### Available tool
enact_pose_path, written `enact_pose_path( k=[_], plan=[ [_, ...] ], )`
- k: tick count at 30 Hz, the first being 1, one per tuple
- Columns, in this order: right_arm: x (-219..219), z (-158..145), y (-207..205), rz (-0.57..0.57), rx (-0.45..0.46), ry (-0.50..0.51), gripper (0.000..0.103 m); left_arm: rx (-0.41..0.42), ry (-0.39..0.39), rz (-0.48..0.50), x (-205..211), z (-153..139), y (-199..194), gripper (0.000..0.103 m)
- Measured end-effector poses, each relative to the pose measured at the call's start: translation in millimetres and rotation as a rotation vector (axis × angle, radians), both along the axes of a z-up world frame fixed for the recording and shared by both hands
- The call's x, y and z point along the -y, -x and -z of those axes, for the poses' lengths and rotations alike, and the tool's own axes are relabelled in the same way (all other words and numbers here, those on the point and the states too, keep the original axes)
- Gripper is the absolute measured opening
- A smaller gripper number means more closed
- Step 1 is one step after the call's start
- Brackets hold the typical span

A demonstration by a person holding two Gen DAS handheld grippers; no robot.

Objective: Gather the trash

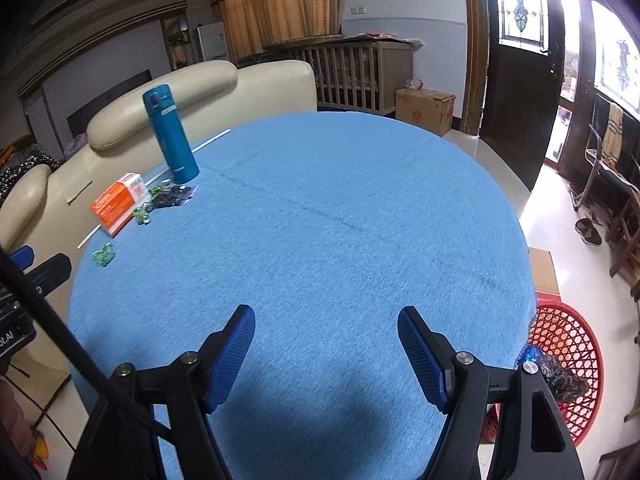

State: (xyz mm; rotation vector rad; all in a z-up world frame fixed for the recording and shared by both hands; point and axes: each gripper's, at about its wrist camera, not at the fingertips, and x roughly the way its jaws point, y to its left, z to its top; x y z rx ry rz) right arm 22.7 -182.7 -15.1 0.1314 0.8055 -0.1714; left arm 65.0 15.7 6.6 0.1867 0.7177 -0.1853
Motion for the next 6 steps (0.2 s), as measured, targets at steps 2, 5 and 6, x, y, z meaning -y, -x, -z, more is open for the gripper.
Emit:
enact_pose_path(
  k=[2,5,6],
  plan=[
    [2,7,-6,-0.004,0.0,0.006,0.077,-0.018,0.01,0.002,3,11,-12,0.081],
    [4,26,-20,-0.002,-0.027,0.043,0.077,-0.093,0.031,-0.008,6,39,-39,0.081],
    [5,33,-25,-0.006,-0.044,0.05,0.077,-0.117,0.033,-0.008,8,49,-47,0.081]
  ],
)
